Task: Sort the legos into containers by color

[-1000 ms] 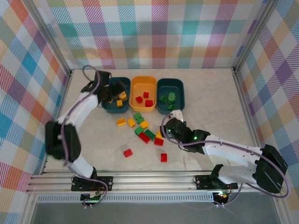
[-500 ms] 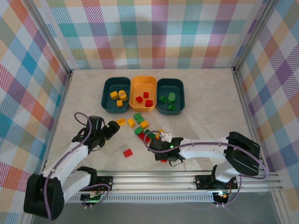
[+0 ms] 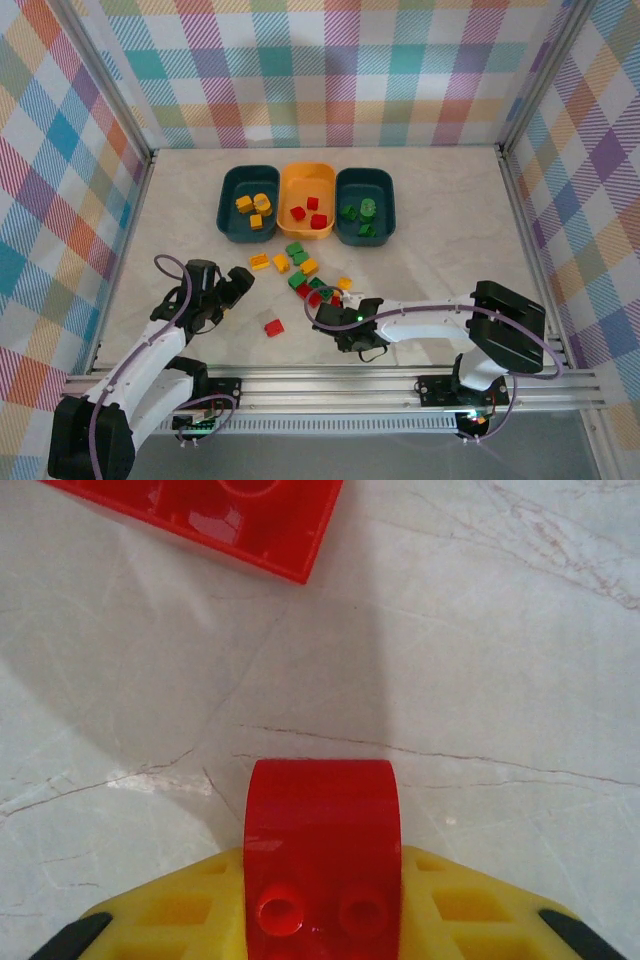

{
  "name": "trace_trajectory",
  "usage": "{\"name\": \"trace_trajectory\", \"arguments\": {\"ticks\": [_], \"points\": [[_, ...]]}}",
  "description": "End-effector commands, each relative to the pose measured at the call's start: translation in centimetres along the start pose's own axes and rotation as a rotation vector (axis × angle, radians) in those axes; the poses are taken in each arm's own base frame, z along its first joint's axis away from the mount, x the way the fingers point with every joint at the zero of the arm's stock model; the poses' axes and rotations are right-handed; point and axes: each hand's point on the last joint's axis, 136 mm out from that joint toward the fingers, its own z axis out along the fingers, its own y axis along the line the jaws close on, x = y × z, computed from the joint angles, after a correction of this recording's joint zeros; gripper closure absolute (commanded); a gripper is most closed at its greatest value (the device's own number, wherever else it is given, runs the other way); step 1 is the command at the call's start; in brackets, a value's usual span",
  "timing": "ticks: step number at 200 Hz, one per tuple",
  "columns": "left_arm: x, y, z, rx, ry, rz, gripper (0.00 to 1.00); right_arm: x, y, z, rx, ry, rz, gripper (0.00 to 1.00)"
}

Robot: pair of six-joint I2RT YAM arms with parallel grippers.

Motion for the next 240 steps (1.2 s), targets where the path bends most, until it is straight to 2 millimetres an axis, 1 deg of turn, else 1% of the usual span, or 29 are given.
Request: {"name": "trace_trajectory", "arguments": {"ticks": [1, 32, 47, 64, 80, 91, 106, 112, 128, 132, 141, 163, 165, 178, 186, 187, 190, 199, 213, 230, 240], "points": [[0.3, 0.1, -0.1, -0.001, 0.004, -0.006, 0.05, -1.9, 0.6, -2.3, -0.022, -0.078, -0.036, 0.73], [0.7, 0.3, -0.4, 0.002, 0.011, -0.018, 0.05, -4.6, 1.6, -4.8, -0.051, -0.169, -0.101, 0.74], [0.9, 0.4, -0.5, 0.007, 0.013, -0.023, 0.05, -6.8, 2.0, -5.8, -0.071, -0.216, -0.118, 0.74], [1.2, 0.8, -0.5, 0.007, 0.017, -0.036, 0.05, -10.5, 2.4, -7.0, -0.104, -0.292, -0.126, 0.74], [1.5, 0.8, -0.5, 0.012, 0.027, -0.046, 0.05, -14.8, 2.5, -8.0, -0.140, -0.375, -0.107, 0.73], [1.8, 0.9, -0.5, 0.016, 0.038, -0.050, 0.05, -17.6, 2.4, -8.2, -0.168, -0.410, -0.073, 0.73], [2.3, 0.7, -0.4, 0.025, 0.065, -0.024, 0.05, -20.7, 2.2, -7.7, -0.181, -0.448, -0.055, 0.74], [2.6, 0.9, -0.4, 0.015, 0.079, -0.012, 0.05, -22.0, 2.3, -7.8, -0.187, -0.465, -0.051, 0.74], [3.3, 1.4, -0.3, -0.011, 0.121, 0.008, 0.05, -25.1, 2.9, -7.2, -0.194, -0.491, -0.088, 0.73], [3.5, 1.5, -0.3, -0.008, 0.131, 0.008, 0.05, -25.7, 2.9, -6.6, -0.188, -0.483, -0.093, 0.73], [4.0, 1.6, -0.1, -0.005, 0.153, 0.006, 0.05, -27.3, 3.4, -5.9, -0.203, -0.466, -0.101, 0.73], [4.7, 2.3, -0.1, -0.018, 0.175, -0.003, 0.05, -30.9, 4.3, -3.3, -0.200, -0.441, -0.116, 0.73], [4.7, 2.3, -0.1, -0.019, 0.176, -0.006, 0.05, -31.2, 4.5, -3.3, -0.202, -0.447, -0.118, 0.73], [4.9, 2.7, -0.1, -0.022, 0.175, -0.014, 0.05, -33.2, 5.3, -1.3, -0.180, -0.450, -0.145, 0.73], [5.1, 3.0, -0.1, -0.025, 0.172, -0.019, 0.05, -34.5, 5.3, -0.2, -0.153, -0.446, -0.144, 0.73], [5.0, 3.0, -0.1, -0.024, 0.170, -0.020, 0.05, -34.4, 5.2, 0.2, -0.147, -0.438, -0.143, 0.73], [5.1, 3.0, -0.1, -0.024, 0.172, -0.021, 0.05, -35.0, 5.4, 0.2, -0.146, -0.438, -0.140, 0.73], [5.2, 3.1, -0.3, -0.022, 0.172, -0.023, 0.05, -35.9, 5.6, 1.3, -0.149, -0.418, -0.135, 0.72], [5.2, 3.2, -0.8, -0.023, 0.166, -0.021, 0.05, -37.0, 5.5, 2.5, -0.141, -0.403, -0.127, 0.69], [5.1, 3.1, -1.1, -0.015, 0.154, -0.019, 0.05, -38.0, 5.4, 3.3, -0.133, -0.378, -0.119, 0.65], [5.0, 3.1, -1.2, -0.010, 0.147, -0.024, 0.05, -38.4, 5.5, 3.3, -0.132, -0.378, -0.124, 0.62]]}}
